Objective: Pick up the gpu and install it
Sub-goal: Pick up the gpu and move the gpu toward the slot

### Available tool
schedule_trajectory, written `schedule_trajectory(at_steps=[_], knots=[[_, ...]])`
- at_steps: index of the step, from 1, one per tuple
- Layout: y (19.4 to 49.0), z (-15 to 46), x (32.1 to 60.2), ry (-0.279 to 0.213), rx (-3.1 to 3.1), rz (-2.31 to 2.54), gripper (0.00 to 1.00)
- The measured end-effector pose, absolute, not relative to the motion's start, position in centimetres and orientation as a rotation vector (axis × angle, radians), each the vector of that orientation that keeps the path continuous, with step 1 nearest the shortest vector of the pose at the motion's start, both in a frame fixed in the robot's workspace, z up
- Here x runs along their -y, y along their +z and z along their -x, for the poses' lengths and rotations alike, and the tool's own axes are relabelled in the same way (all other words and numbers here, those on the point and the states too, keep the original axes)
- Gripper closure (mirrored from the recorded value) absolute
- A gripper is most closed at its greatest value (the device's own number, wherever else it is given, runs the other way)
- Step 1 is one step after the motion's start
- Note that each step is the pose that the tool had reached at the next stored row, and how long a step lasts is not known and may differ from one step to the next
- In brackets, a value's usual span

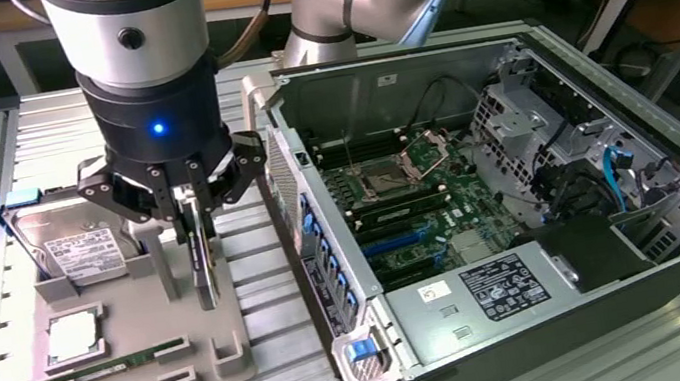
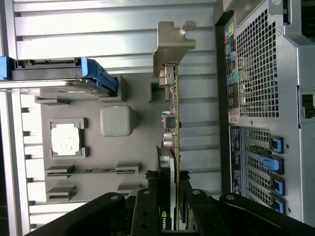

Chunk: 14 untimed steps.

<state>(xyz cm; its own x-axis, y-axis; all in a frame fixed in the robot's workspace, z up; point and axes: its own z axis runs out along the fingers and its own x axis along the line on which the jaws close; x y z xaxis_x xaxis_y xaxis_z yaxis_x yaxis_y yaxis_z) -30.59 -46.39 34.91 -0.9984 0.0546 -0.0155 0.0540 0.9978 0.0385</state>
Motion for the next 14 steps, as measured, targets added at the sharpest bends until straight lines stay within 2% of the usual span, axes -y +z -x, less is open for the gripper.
schedule_trajectory(at_steps=[14], knots=[[35.27, 30.59, 46.39, 0.06, -3.123, -0.085, 0.73]])
